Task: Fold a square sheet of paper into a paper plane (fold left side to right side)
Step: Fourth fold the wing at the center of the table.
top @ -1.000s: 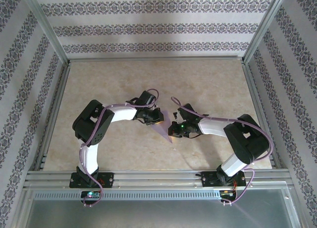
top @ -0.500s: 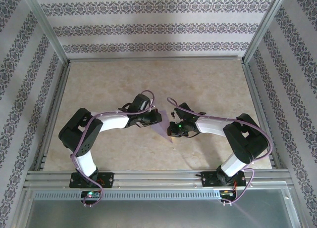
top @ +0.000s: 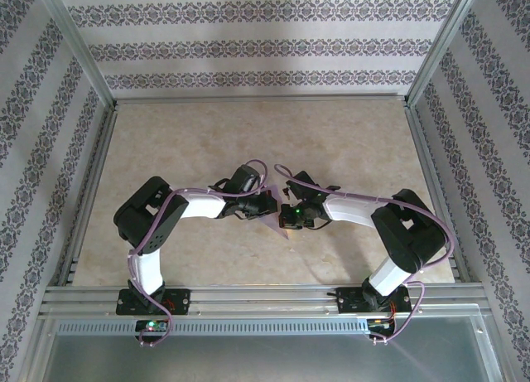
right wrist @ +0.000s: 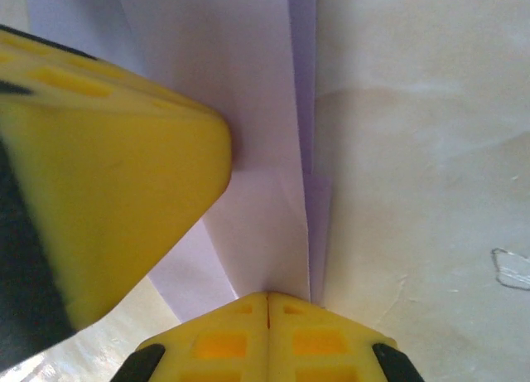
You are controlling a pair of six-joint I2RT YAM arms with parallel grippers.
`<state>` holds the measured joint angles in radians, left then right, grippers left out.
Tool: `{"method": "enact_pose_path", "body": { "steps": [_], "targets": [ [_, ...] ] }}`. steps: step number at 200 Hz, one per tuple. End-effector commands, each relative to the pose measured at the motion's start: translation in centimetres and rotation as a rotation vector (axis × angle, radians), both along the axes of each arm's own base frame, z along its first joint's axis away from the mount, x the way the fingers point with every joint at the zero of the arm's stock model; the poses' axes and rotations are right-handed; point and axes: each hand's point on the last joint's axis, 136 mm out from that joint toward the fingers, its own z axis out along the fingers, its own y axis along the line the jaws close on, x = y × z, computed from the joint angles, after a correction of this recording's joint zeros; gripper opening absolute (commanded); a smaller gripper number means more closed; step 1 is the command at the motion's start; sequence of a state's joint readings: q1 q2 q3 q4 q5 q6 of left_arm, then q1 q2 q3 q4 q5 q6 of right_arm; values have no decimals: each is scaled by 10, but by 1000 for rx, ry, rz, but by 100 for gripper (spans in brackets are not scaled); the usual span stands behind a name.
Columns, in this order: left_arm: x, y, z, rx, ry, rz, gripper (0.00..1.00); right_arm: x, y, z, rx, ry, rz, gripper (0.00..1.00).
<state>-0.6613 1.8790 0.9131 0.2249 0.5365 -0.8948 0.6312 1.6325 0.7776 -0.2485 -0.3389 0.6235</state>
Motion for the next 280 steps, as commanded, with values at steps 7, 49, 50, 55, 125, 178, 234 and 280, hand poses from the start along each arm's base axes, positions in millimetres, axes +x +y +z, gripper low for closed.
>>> {"method": "enact_pose_path", "body": {
  "steps": [7, 49, 50, 55, 125, 178, 234, 280],
  "targets": [
    [8, 2, -10, 32, -3, 28, 0, -27, -40, -37, -223, 99, 0, 0],
    [13, 11, -21, 56, 11, 57, 0, -32, -43, -39, -262, 111, 22, 0],
    [14, 12, -21, 56, 12, 58, 0, -32, -44, -39, -264, 112, 22, 0],
    [14, 13, -23, 60, 16, 62, 0, -33, -44, -39, -270, 114, 28, 0],
    [34, 34, -26, 88, 5, 94, 0, -41, -44, -44, -292, 138, 50, 0],
    [62, 50, -31, 112, -15, 112, 0, -45, -45, -44, -291, 147, 49, 0],
    [92, 68, -28, 124, -36, 136, 0, -45, -44, -45, -286, 153, 44, 0],
    [116, 80, -27, 135, -53, 155, 1, -46, -43, -46, -283, 159, 46, 0]
  ]
}}
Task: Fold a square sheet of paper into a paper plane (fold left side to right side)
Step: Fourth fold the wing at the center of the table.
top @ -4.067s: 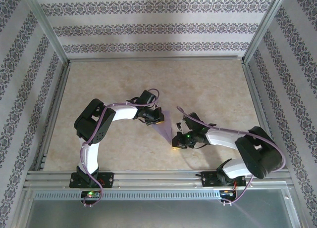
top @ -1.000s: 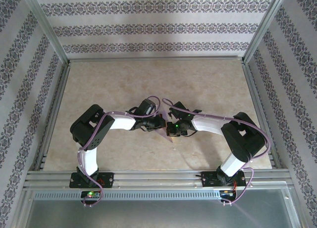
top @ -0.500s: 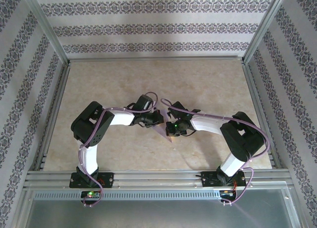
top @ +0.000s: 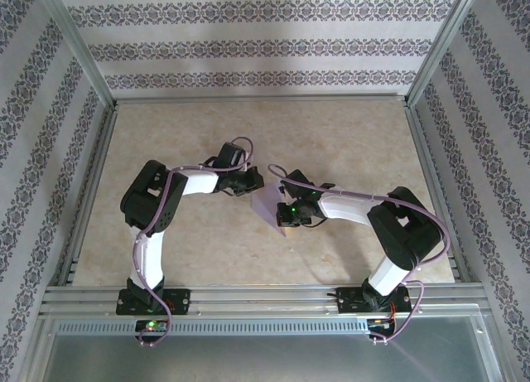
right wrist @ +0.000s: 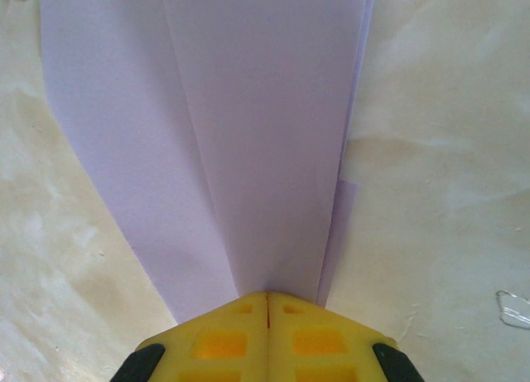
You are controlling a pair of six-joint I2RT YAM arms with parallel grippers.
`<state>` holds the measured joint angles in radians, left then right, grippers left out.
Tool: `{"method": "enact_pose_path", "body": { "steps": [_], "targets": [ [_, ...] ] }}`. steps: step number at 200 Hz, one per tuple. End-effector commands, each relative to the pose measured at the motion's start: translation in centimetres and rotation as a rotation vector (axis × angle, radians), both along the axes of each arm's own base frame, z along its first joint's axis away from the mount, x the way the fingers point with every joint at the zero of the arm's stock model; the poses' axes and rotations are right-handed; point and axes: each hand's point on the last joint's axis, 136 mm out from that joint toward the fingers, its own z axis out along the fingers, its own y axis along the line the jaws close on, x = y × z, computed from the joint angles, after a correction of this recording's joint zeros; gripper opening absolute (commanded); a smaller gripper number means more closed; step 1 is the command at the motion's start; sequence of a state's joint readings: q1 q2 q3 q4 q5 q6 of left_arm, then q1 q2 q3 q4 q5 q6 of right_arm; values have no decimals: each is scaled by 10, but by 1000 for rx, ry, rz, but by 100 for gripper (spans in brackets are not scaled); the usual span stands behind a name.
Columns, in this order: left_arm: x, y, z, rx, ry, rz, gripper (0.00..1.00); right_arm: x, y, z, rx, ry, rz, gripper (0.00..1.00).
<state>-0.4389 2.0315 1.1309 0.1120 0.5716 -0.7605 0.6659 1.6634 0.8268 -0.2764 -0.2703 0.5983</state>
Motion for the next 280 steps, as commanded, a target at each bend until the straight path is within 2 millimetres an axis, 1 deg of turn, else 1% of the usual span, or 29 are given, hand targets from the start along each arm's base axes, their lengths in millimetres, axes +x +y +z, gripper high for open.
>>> {"method": "enact_pose_path", "body": {
  "steps": [1, 18, 31, 51, 70, 89, 101, 109, 121, 137, 158, 180, 196, 211, 226, 248, 280],
  "targets": [
    [18, 26, -20, 98, -9, 48, 1, -53, -49, -45, -229, 198, 3, 0],
    [25, 33, -21, 96, -7, 63, 1, -52, -48, -45, -225, 197, 3, 0],
    [29, 38, -17, 99, -19, 71, 0, -52, -47, -43, -220, 196, 3, 0],
    [33, 45, 7, 124, -87, 70, 0, -50, -46, -42, -210, 191, 0, 0],
    [30, 49, 33, 136, -153, 59, 0, -47, -46, -40, -197, 185, -5, 0],
    [20, 49, 56, 109, -197, 44, 0, -44, -46, -37, -180, 174, -14, 0],
    [9, 44, 67, 86, -214, 23, 0, -42, -47, -35, -173, 169, -17, 0],
    [-1, 40, 70, 73, -215, 6, 0, -42, -48, -34, -172, 165, -18, 0],
    [-15, 29, 73, 37, -213, -32, 0, -40, -48, -32, -169, 158, -20, 0],
    [-33, 10, 70, -33, -179, -75, 0, -40, -48, -32, -166, 157, -17, 0],
    [-49, -14, 63, -94, -147, -115, 0, -40, -48, -33, -166, 160, -13, 0],
    [-57, -33, 56, -103, -130, -157, 0, -40, -49, -33, -170, 162, -17, 0],
    [-59, -42, 50, -105, -115, -180, 0, -41, -49, -34, -173, 166, -16, 0],
    [-59, -46, 44, -99, -103, -188, 0, -42, -50, -35, -176, 168, -16, 0],
    [-60, -47, 33, -82, -81, -187, 0, -42, -50, -36, -178, 170, -16, 0],
    [-60, -40, 13, -28, -40, -155, 0, -41, -49, -35, -173, 170, -14, 0],
    [-62, -27, -8, 74, 11, -130, 0, -39, -46, -29, -162, 160, -4, 0]
  ]
}}
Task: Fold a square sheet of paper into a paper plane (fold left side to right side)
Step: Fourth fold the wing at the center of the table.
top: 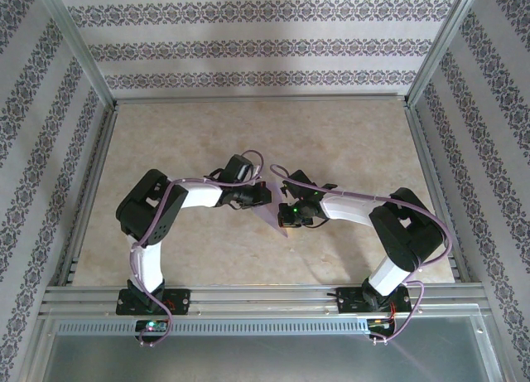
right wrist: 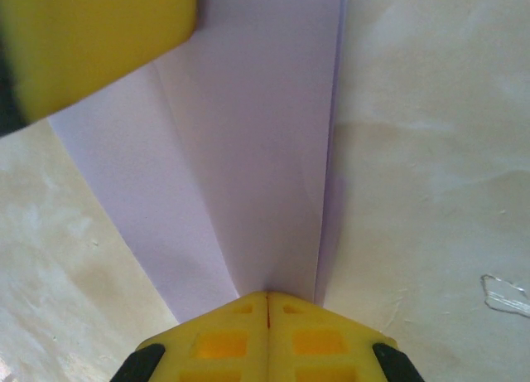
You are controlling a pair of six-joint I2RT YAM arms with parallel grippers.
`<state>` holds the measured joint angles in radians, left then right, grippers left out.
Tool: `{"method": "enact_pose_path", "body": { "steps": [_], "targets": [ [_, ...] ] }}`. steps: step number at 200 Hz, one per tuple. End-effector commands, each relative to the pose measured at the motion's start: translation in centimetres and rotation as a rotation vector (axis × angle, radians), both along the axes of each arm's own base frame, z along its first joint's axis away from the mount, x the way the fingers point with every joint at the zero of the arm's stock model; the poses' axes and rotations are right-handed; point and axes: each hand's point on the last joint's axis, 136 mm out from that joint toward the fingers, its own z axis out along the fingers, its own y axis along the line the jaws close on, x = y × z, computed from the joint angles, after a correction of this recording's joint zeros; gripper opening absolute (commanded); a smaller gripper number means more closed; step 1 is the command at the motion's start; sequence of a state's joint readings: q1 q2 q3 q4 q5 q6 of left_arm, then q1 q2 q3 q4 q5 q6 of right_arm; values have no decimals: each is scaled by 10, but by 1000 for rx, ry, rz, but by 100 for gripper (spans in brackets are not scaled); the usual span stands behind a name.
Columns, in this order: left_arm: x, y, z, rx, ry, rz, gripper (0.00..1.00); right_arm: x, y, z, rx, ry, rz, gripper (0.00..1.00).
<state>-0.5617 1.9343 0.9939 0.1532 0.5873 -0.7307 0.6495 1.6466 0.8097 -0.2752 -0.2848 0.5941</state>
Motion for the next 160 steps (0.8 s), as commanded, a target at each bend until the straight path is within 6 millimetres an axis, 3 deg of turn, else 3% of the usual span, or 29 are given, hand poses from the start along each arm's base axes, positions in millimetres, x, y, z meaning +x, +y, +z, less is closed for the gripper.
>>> {"method": "enact_pose_path", "body": {
  "steps": [1, 42, 78, 114, 160],
  "targets": [
    [2, 7, -12, 82, 23, 24, 0, -38, -41, -30, -170, 154, 4, 0],
    [-4, 19, -30, 167, 77, 34, 0, -24, -25, -9, -88, 122, 3, 0],
    [-8, 21, -37, 183, 100, 37, 0, -3, -10, 29, 25, 49, -17, 0],
    [-9, 22, -38, 196, 110, 32, 0, 4, 1, 59, 129, 6, -29, 0],
    [-8, 23, -39, 205, 114, 34, 0, 15, 22, 53, 211, 12, -52, 0]
  ]
}}
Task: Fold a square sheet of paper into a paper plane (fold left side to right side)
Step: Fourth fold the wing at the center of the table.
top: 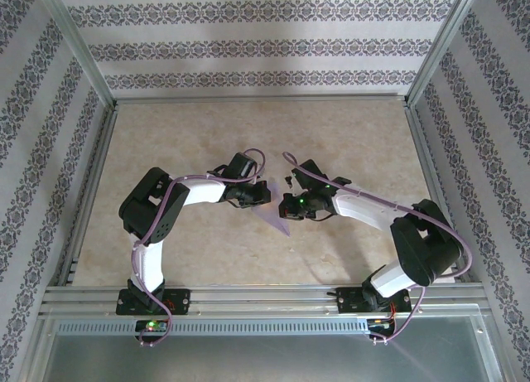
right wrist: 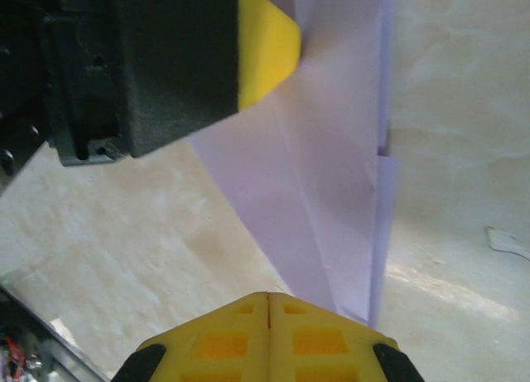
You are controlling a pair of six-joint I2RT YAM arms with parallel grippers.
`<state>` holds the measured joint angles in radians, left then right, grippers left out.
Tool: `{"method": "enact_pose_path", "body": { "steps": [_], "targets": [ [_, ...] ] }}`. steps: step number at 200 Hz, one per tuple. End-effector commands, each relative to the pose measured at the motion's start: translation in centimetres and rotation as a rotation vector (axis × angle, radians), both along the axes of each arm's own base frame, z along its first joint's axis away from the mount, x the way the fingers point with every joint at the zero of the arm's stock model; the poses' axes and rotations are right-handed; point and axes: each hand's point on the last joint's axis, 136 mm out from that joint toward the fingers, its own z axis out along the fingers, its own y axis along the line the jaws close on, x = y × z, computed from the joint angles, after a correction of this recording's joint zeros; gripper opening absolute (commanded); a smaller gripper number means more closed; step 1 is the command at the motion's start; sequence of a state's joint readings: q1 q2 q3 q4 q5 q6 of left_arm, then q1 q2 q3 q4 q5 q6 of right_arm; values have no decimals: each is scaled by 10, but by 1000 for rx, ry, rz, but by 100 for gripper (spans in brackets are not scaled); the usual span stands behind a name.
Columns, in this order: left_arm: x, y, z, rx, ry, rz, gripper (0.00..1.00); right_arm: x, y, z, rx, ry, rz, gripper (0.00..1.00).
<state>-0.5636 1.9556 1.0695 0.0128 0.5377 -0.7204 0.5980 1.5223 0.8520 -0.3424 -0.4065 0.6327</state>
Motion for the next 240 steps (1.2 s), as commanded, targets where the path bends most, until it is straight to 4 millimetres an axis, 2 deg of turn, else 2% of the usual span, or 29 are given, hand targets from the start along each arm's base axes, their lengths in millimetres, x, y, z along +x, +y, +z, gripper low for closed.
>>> {"method": "enact_pose_path", "body": {
  "steps": [1, 63, 136, 167, 240],
  "targets": [
    [-13, 18, -33, 124, 70, 12, 0, 9, 15, 0, 58, 9, -17, 0],
    [-12, 17, -32, 124, 68, 9, 0, 22, 23, -27, 32, 29, -35, 0],
    [-12, 17, -32, 127, 68, 9, 0, 25, 23, -43, 14, 42, -37, 0],
    [-12, 18, -33, 133, 71, 12, 0, 17, 19, -53, 2, 73, -32, 0],
    [-13, 22, -37, 159, 82, 18, 0, -18, 3, -63, -11, 140, -27, 0]
  ]
}}
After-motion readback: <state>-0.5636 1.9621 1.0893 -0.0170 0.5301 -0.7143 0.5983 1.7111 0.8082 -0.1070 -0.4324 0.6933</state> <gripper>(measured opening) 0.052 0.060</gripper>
